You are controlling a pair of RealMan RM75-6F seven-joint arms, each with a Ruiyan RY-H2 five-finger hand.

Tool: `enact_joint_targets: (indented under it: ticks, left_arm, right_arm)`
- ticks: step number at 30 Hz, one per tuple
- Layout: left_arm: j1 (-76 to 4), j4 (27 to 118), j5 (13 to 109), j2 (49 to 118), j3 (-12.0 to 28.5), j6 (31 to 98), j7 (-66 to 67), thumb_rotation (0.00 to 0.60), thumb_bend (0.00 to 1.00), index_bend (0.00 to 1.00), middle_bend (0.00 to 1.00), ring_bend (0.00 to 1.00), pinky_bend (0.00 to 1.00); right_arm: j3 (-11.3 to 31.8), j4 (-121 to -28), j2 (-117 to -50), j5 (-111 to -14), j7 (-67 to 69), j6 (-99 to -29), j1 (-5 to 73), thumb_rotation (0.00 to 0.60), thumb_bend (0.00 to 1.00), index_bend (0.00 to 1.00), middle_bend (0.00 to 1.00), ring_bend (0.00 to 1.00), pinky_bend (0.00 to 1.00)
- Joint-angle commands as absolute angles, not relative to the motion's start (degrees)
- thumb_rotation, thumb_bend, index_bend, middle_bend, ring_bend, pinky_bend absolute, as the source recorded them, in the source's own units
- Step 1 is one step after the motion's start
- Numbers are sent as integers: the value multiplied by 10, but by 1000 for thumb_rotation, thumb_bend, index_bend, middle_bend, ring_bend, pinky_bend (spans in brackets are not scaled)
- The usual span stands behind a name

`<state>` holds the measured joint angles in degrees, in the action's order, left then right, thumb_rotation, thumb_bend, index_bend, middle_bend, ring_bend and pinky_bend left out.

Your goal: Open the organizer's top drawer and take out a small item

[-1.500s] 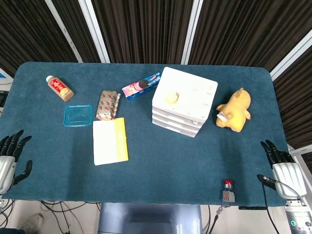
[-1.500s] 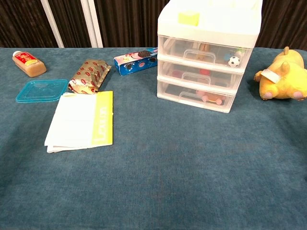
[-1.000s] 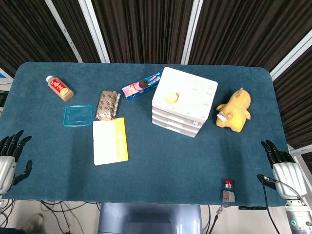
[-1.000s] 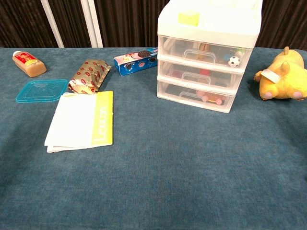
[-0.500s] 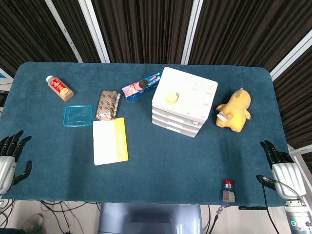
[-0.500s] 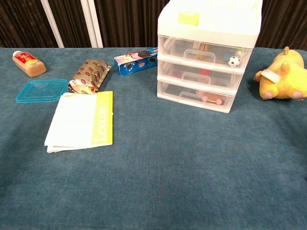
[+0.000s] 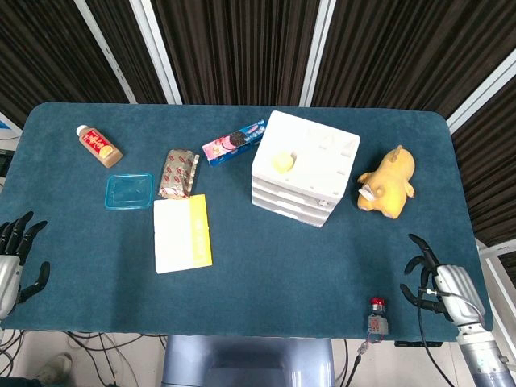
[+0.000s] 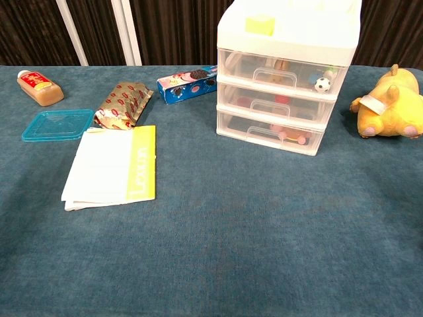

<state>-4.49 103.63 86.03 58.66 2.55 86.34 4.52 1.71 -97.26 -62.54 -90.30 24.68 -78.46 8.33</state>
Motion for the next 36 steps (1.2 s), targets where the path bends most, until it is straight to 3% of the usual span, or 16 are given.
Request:
enact_joint_targets:
  ticks: [1, 4, 11, 20, 36]
  left_arm:
    - [-46, 1037, 861, 586, 26, 863, 46, 600, 473, 102, 0, 0, 0]
    - [-46, 1036, 859, 586, 26, 861, 46, 600, 473, 102, 0, 0, 0]
    - [-47, 1033, 853, 586, 26, 856, 42, 600, 473, 102, 0, 0, 0]
    - [-48, 1027, 849, 589, 26, 852, 40, 600, 473, 102, 0, 0, 0]
    - [-49, 1019, 848, 591, 28, 851, 33, 600, 473, 102, 0, 0, 0]
  right_arm:
    - [15, -996, -615, -907, 376, -721, 125, 600, 454, 70, 808, 933, 990]
    - [14, -989, -627, -915, 444, -686, 151, 600, 505, 57, 878, 978, 1000]
    - [31, -982, -680, -900, 443, -633, 199, 600, 618, 13, 910, 1000, 1000]
    - [80, -995, -763, -819, 422, -594, 243, 600, 623, 0, 943, 1000, 1000]
    - [110, -943, -850, -767, 417, -549, 292, 600, 623, 0, 943, 1000, 1000]
